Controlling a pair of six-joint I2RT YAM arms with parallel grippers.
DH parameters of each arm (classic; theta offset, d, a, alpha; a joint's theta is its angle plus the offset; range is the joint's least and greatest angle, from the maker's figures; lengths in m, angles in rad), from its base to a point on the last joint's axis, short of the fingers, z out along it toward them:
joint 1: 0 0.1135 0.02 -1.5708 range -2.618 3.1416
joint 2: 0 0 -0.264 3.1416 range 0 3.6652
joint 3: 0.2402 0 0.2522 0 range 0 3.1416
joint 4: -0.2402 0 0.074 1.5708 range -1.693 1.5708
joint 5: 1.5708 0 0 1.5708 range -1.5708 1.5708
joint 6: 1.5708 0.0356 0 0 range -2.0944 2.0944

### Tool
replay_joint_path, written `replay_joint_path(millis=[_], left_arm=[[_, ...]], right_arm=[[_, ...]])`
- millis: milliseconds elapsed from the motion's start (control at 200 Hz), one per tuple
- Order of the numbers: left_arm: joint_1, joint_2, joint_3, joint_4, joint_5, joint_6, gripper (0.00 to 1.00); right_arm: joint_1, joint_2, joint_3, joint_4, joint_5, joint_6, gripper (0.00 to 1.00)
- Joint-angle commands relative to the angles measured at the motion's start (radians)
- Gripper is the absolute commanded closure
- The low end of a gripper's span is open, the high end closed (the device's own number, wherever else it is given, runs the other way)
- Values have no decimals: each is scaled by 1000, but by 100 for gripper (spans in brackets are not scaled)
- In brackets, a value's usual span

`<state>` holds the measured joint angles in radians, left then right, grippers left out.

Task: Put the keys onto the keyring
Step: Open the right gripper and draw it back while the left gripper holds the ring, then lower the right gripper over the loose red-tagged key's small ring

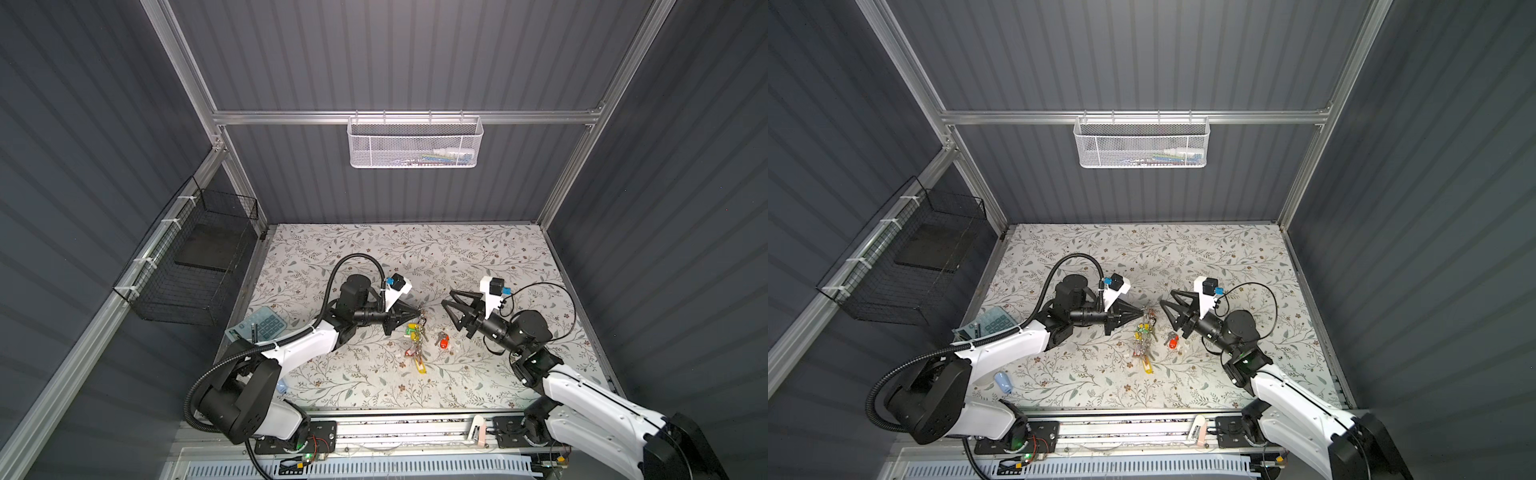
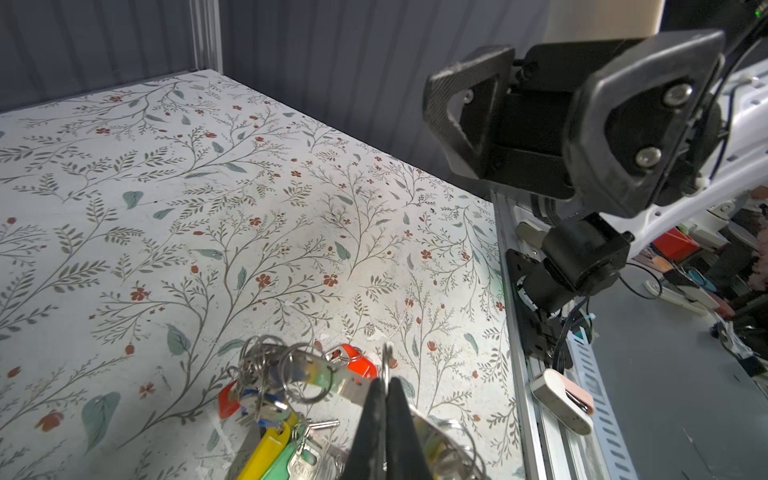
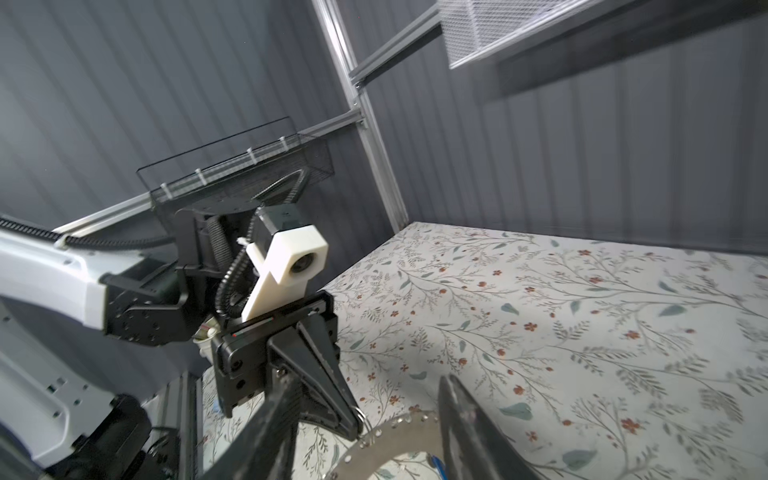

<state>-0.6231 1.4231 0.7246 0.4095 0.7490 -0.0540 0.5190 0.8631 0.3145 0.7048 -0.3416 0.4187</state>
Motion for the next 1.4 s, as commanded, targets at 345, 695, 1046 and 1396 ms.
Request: replay_joint_path(millis=[345, 695, 1046, 1396], left_arm=[[-4, -174, 60, -279, -259, -104, 100], [-3, -234, 245, -681, -347, -34, 100], [-3, -305, 207, -754, -352, 47, 100], [-4, -341, 187, -744, -347, 60, 100]], right_arm=[[-2, -272, 66, -957, 309, 89, 45], [149, 95, 212, -1019, 455, 22, 54], [254, 385, 331, -965, 496, -28, 54], [266, 518, 383, -956, 506, -40, 59]])
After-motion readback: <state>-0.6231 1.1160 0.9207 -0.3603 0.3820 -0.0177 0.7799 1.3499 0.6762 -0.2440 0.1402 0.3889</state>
